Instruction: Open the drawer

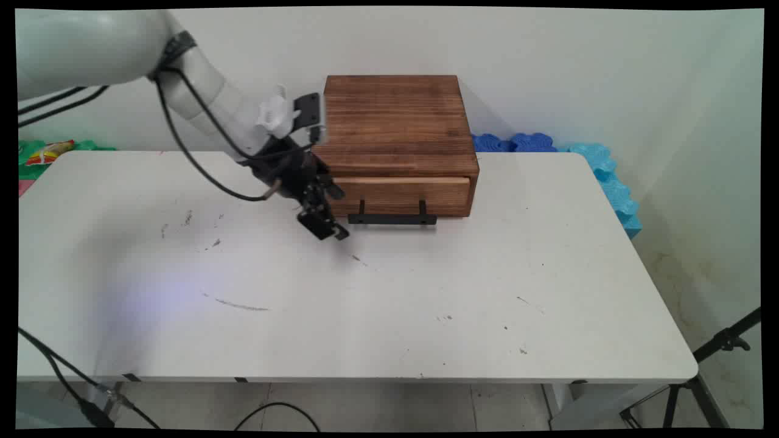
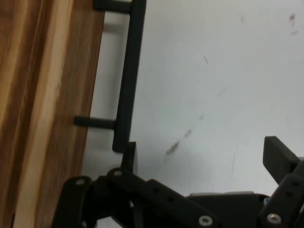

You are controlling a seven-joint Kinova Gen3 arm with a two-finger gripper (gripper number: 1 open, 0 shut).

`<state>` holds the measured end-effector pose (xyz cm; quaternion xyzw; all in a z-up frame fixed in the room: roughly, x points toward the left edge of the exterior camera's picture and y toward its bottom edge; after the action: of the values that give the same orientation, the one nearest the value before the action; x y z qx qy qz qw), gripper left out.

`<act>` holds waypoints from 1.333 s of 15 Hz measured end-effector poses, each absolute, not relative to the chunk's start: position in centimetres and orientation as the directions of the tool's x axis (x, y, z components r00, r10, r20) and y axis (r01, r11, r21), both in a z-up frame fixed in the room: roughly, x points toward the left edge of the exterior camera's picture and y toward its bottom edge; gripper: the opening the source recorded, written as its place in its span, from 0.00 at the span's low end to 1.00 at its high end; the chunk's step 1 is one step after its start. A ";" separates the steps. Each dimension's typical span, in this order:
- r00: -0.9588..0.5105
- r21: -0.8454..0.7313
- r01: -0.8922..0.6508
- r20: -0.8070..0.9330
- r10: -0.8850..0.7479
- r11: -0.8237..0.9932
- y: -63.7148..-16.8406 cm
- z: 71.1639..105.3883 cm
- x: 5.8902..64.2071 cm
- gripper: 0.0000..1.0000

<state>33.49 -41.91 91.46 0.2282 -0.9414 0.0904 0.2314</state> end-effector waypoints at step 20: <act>-0.788 -0.105 -0.517 0.445 -0.425 0.849 -47.4 86.4 25.2 1.00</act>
<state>25.21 -47.39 86.42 0.2507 -0.9390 0.1115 0.2073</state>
